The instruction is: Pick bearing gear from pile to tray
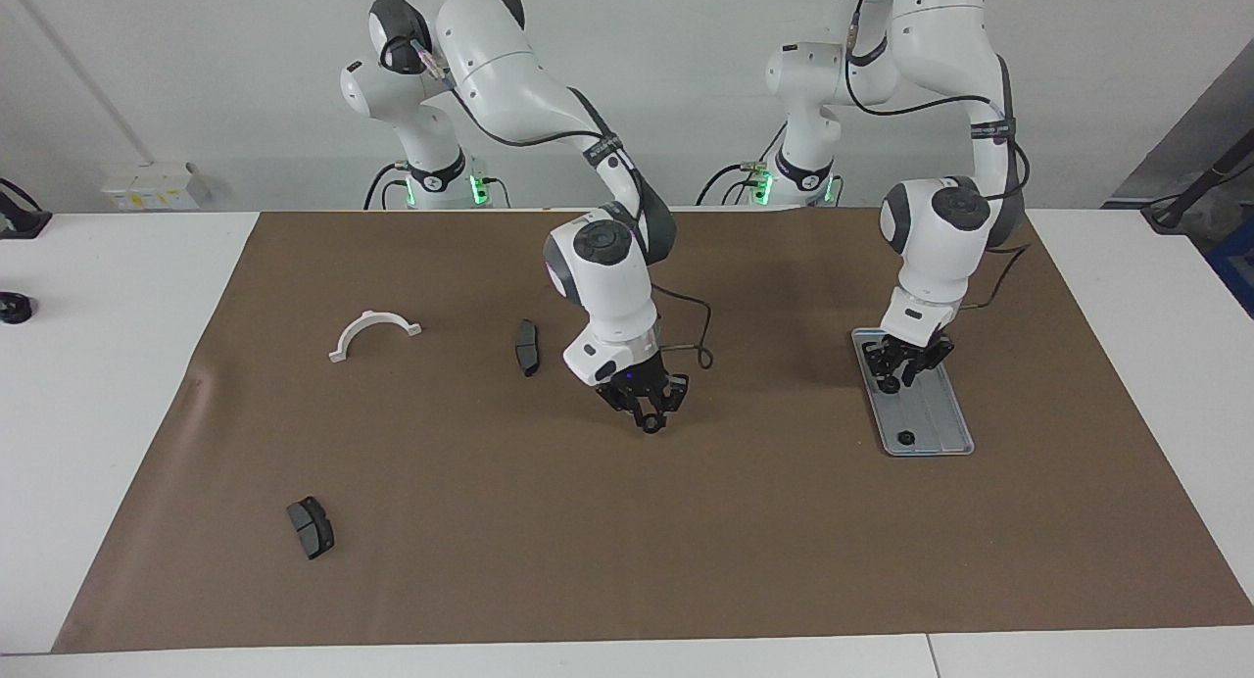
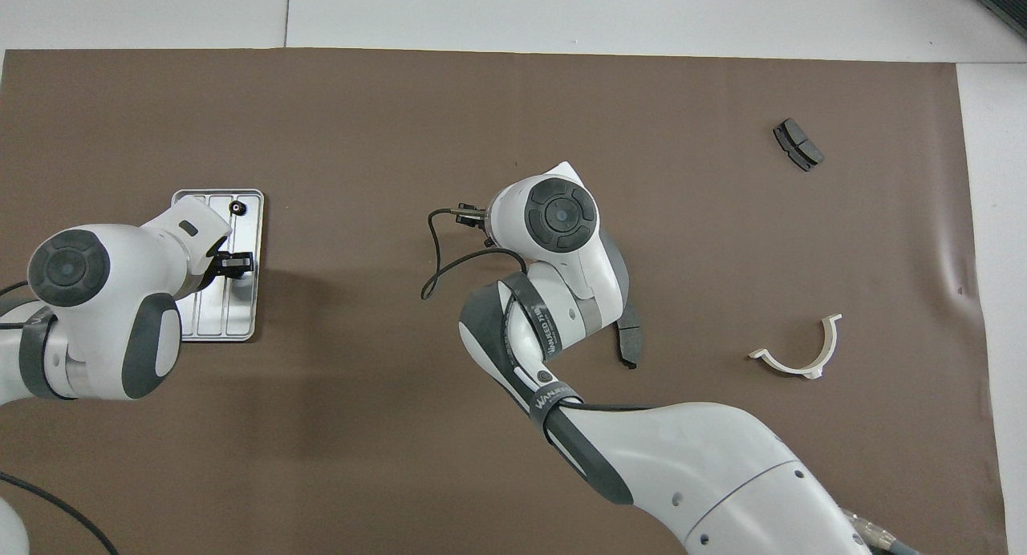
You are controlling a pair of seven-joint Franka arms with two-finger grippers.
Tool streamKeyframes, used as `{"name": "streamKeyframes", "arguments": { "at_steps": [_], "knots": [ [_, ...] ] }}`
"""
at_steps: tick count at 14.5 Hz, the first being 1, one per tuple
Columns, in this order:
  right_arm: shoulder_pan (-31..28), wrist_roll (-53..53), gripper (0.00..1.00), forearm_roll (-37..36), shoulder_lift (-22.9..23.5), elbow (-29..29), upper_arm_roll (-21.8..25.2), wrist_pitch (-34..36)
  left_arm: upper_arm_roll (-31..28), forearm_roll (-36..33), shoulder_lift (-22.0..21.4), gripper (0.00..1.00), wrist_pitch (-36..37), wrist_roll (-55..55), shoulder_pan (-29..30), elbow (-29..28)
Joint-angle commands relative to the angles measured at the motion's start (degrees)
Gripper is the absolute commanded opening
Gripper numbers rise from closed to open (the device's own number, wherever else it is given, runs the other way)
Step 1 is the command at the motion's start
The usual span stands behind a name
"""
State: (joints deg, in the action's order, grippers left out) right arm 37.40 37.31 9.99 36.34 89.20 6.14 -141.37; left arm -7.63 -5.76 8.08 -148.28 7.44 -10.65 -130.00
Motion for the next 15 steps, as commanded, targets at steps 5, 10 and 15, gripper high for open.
{"name": "streamKeyframes", "arguments": {
  "at_steps": [5,10,15],
  "knots": [
    [-0.1,0.9,1.00,0.1,0.3,0.5,0.1,-2.7,1.0,-0.6,-1.8,1.00,11.3,-2.7,0.2,7.8],
    [-4.9,-1.4,1.00,-2.2,-3.3,1.7,2.2,-1.4,1.0,-0.5,-0.7,1.00,11.5,-1.6,-4.8,11.1],
    [-16.1,-15.9,1.00,-2.3,-12.3,2.7,2.2,12.2,0.8,-0.5,6.6,1.00,15.6,12.6,-15.0,21.5]
  ]
}}
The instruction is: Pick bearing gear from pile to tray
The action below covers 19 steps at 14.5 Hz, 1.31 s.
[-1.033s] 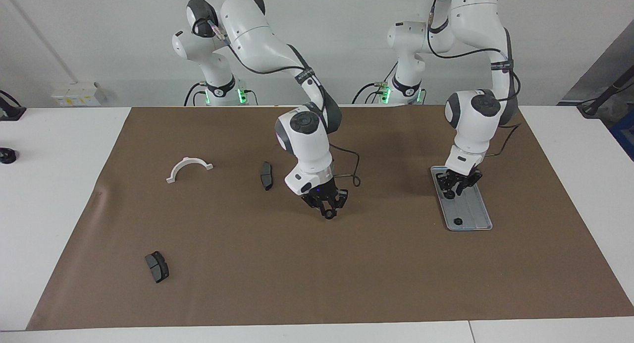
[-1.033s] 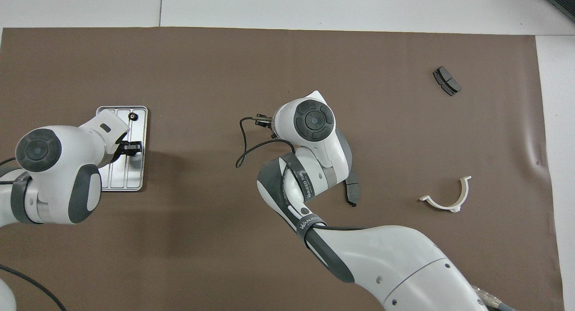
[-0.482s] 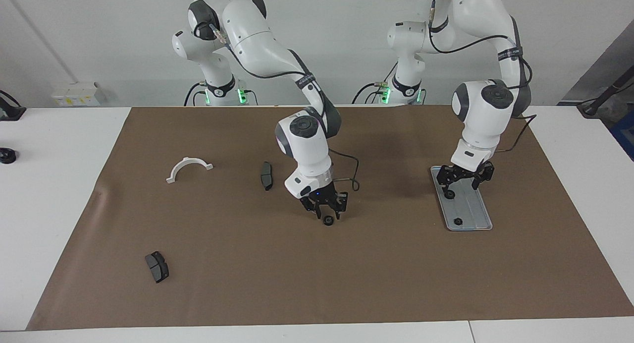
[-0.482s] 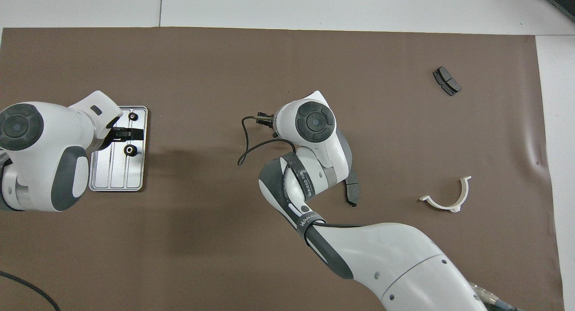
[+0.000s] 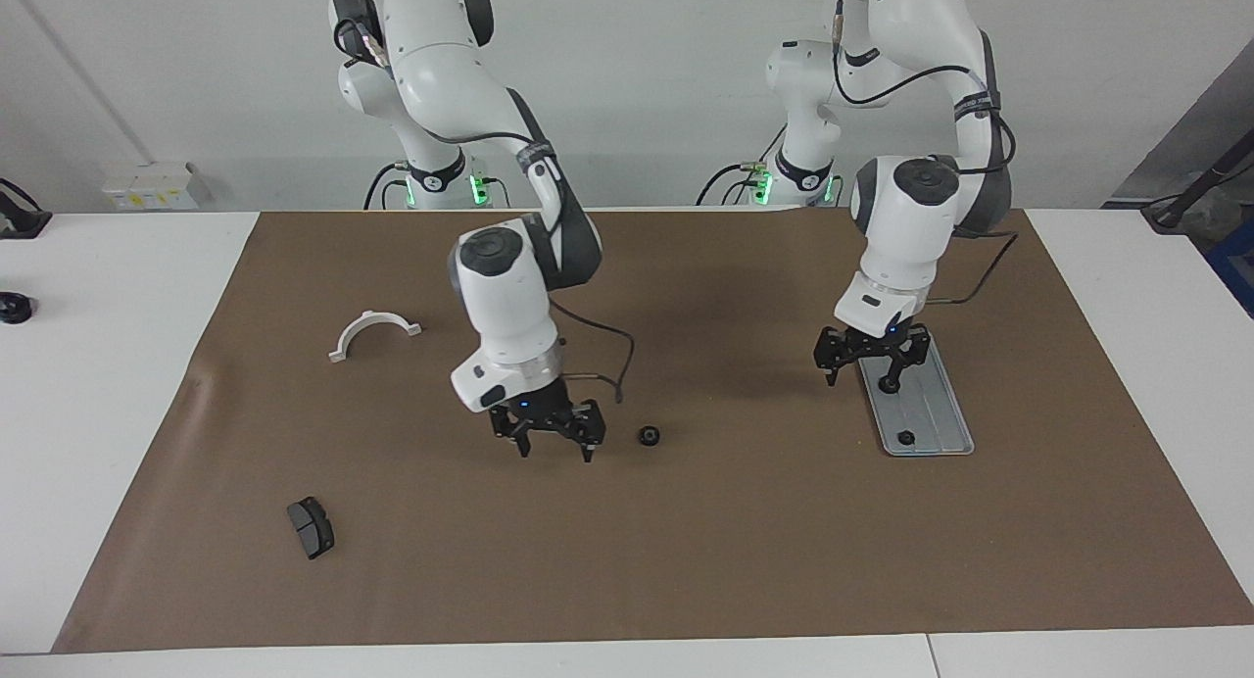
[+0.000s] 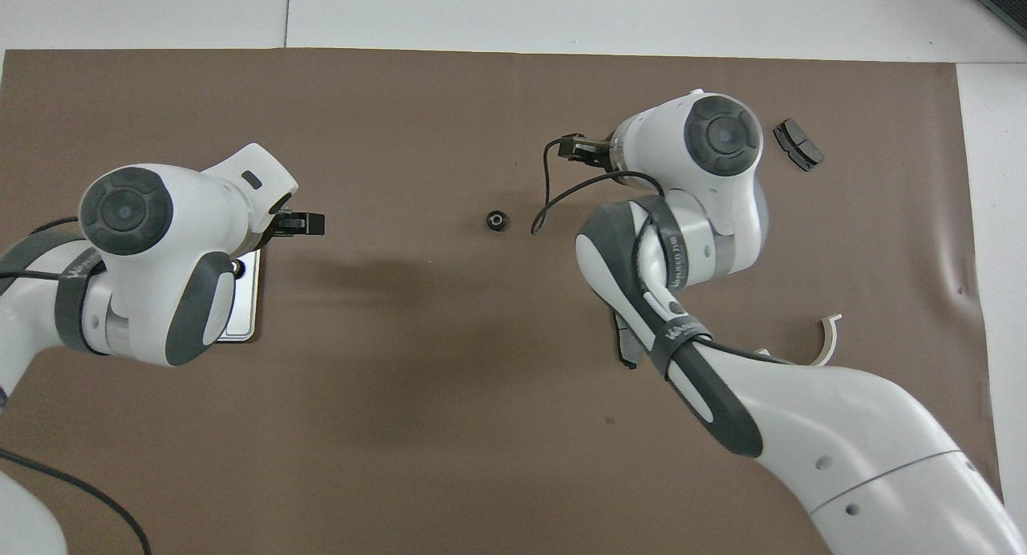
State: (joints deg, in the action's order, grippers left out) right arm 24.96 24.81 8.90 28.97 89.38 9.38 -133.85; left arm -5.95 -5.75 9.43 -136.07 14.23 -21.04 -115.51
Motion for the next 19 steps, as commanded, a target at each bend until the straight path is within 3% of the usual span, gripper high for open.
{"name": "streamKeyframes", "arguments": {
  "at_steps": [1,5,9,12,15,16,18,19],
  "knots": [
    [-5.8,-5.3,1.00,-1.2,-6.4,2.6,-0.9,7.5,-1.0,-0.5,7.6,1.00,4.6,9.0,-7.1,10.0],
    [-12.8,-12.6,1.00,-2.0,-10.9,2.6,-0.9,17.7,-1.0,-0.5,15.8,1.00,8.7,17.5,-13.4,21.4],
    [-19.4,-17.6,1.00,-4.8,-16.7,2.6,-1.5,25.1,-1.1,-0.5,20.9,0.97,8.2,24.7,-18.4,25.6],
    [-32.2,-21.9,1.00,-4.9,-21.9,2.6,-10.5,31.3,-0.8,0.2,23.0,0.94,7.1,24.8,-18.4,29.1],
    [-32.4,-22.0,1.00,-7.3,-27.5,2.4,-10.2,37.7,-0.8,0.3,26.1,0.91,5.6,24.9,-18.7,30.1],
    [-30.9,-21.7,1.00,-7.9,-29.0,2.3,-8.9,40.0,-0.8,0.6,28.6,0.91,5.3,25.1,-20.1,31.6],
    [-26.2,-21.6,1.00,-8.1,-30.2,2.1,-3.9,42.3,-0.6,0.6,28.9,0.91,5.1,25.1,-20.3,31.8],
    [-26.1,-21.6,1.00,-8.1,-30.3,2.5,-3.9,42.7,-0.6,0.6,29.0,0.91,4.2,25.1,-20.3,31.8]
  ]
}}
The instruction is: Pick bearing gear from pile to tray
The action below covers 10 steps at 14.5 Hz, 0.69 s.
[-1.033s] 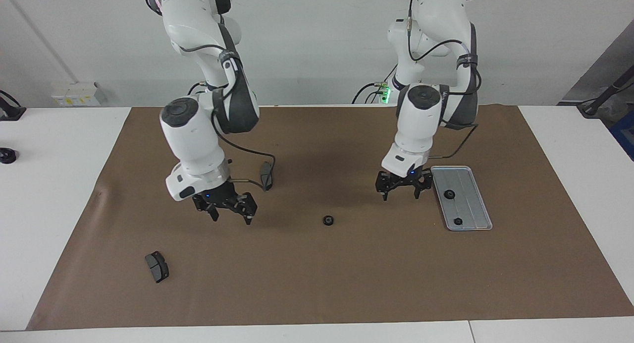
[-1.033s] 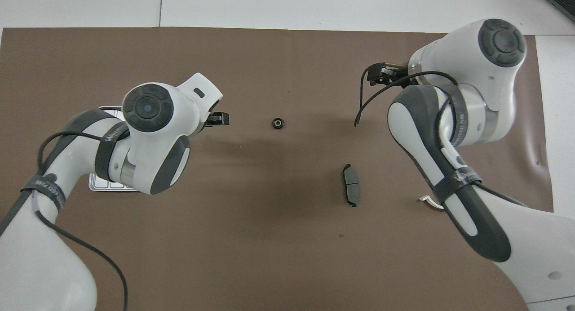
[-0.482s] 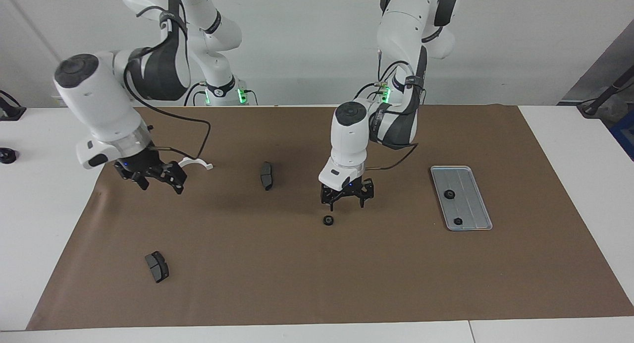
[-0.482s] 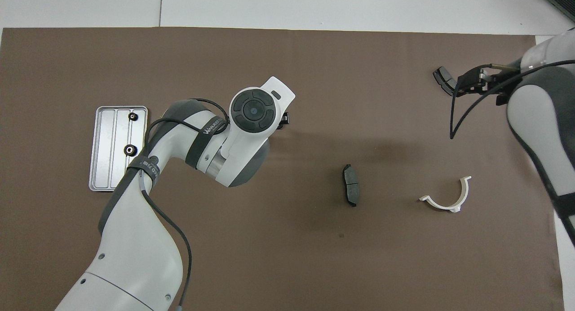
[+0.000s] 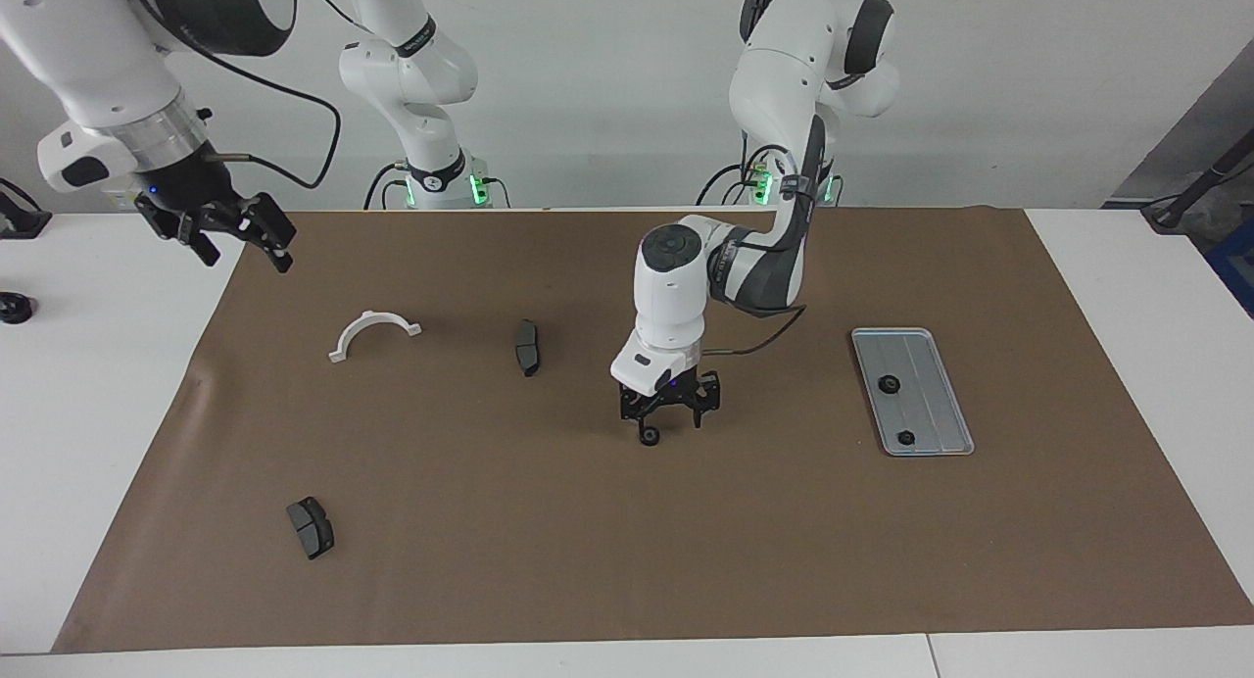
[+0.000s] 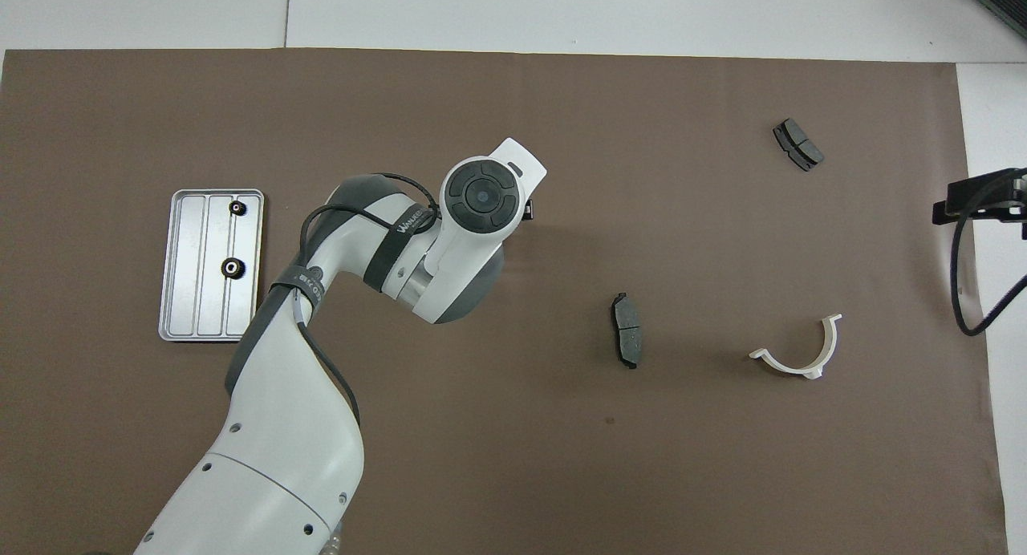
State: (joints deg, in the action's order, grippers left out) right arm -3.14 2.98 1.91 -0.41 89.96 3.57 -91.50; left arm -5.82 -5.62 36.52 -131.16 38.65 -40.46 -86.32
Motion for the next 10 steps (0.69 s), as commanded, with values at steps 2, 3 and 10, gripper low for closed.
{"name": "streamKeyframes", "arguments": {
  "at_steps": [2,3,10],
  "knots": [
    [2.3,0.2,1.00,-0.9,-1.3,2.0,1.9,2.1,-0.8,0.4,2.1,0.91,-3.9,0.6,-0.9,2.5],
    [2.6,0.1,1.00,-0.9,-1.3,2.1,1.9,2.2,-0.8,0.4,2.0,0.90,-4.6,0.5,-0.9,2.4],
    [5.6,-1.0,1.00,-4.1,-1.1,0.8,2.1,3.8,-0.6,1.1,1.8,0.78,-7.1,0.0,-0.8,-0.4]
  ]
}}
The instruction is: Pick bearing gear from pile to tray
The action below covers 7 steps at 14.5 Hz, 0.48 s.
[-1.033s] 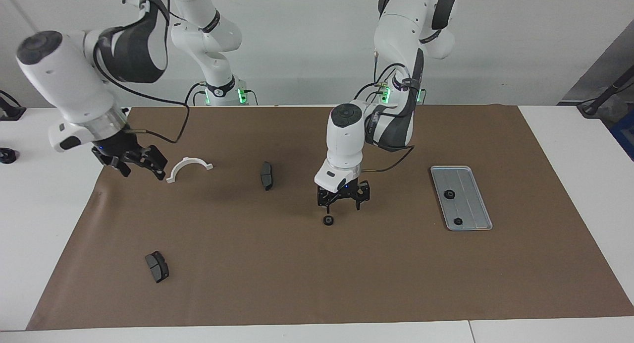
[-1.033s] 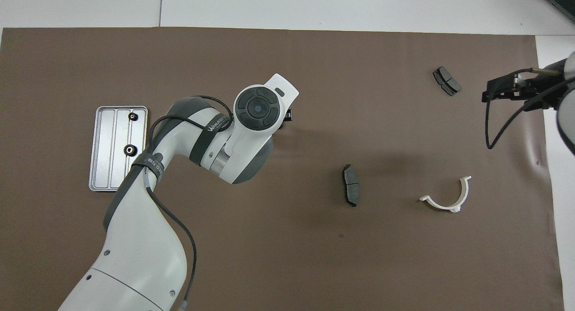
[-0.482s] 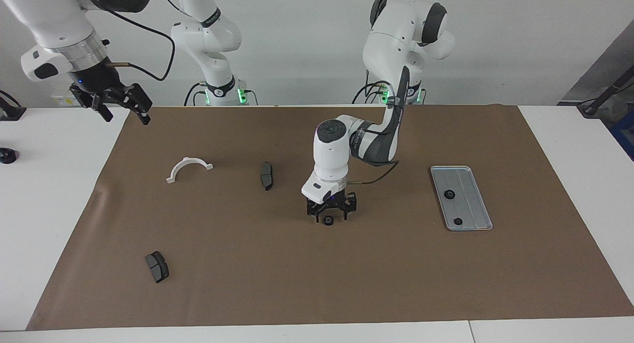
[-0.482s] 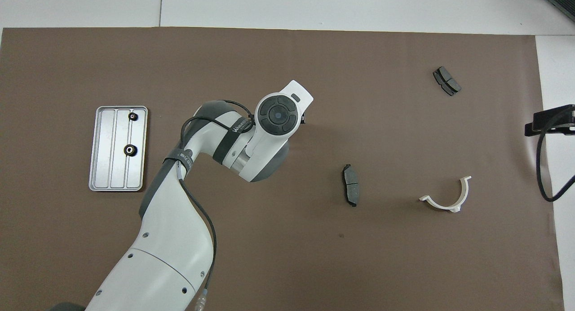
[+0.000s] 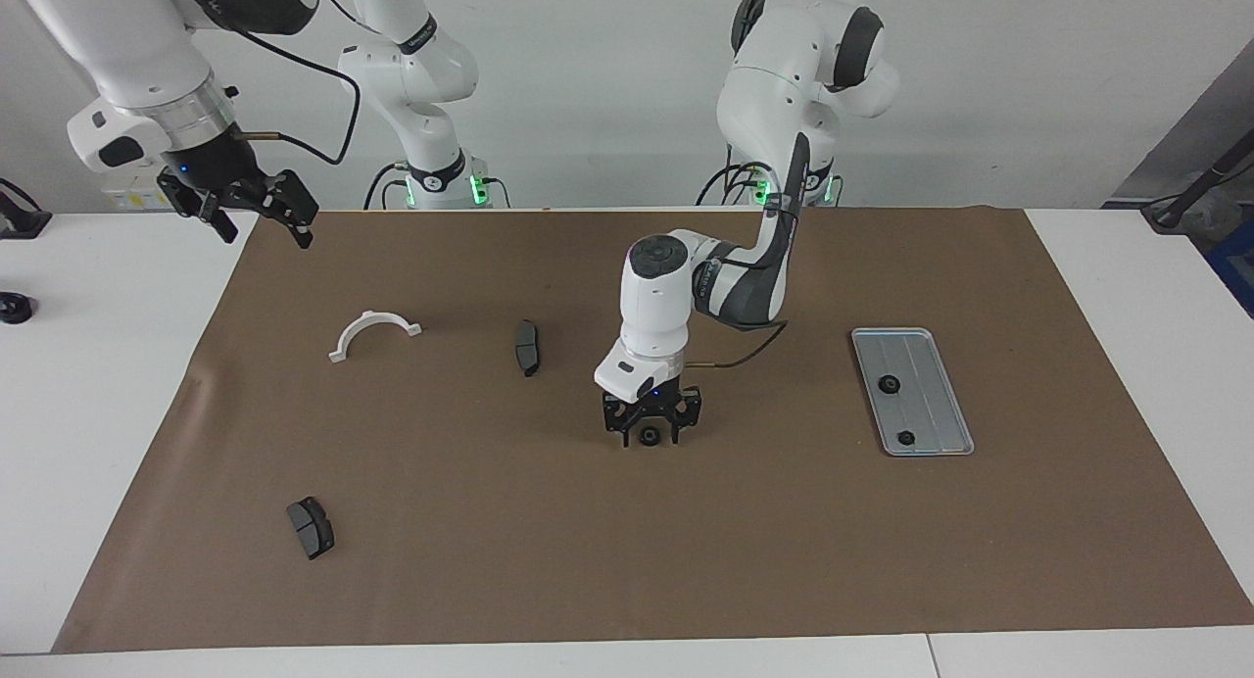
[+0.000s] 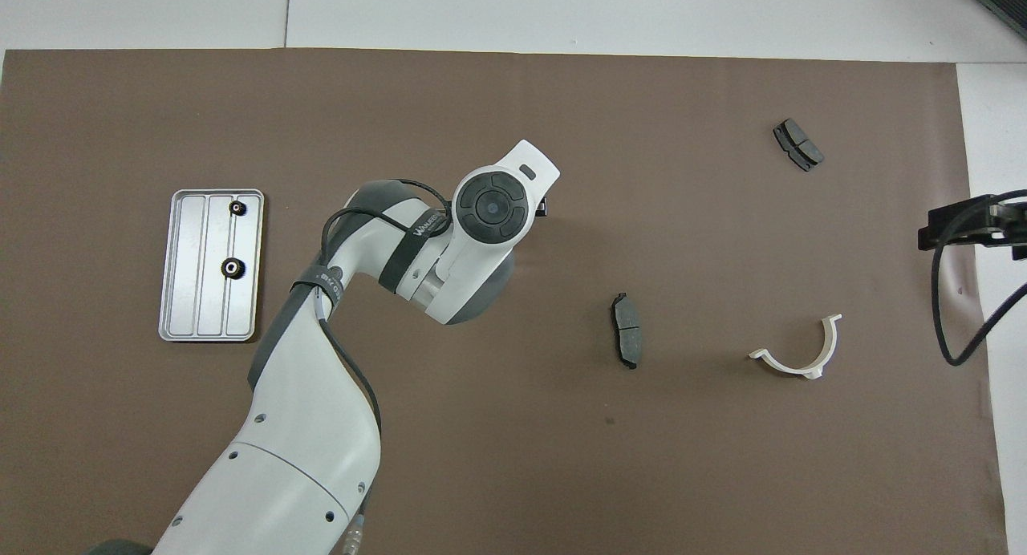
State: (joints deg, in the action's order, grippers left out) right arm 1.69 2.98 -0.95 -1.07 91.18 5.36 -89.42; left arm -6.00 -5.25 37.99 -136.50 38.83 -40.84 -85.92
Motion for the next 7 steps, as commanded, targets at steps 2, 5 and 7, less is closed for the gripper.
{"name": "streamKeyframes", "arguments": {
  "at_steps": [2,5,7],
  "knots": [
    [1.2,-0.6,1.00,-0.5,-0.3,-0.8,0.4,2.0,-0.4,0.8,0.2,0.76,-1.7,-0.2,-0.5,-1.5],
    [1.6,-0.3,1.00,-0.4,-0.7,0.1,0.5,2.2,-0.4,1.3,0.0,0.44,-0.4,0.1,-0.6,-1.5],
    [1.6,0.4,1.00,-0.4,-0.9,0.4,0.5,2.3,-0.4,1.8,-0.1,0.16,0.7,0.4,-0.7,-1.4]
  ]
}}
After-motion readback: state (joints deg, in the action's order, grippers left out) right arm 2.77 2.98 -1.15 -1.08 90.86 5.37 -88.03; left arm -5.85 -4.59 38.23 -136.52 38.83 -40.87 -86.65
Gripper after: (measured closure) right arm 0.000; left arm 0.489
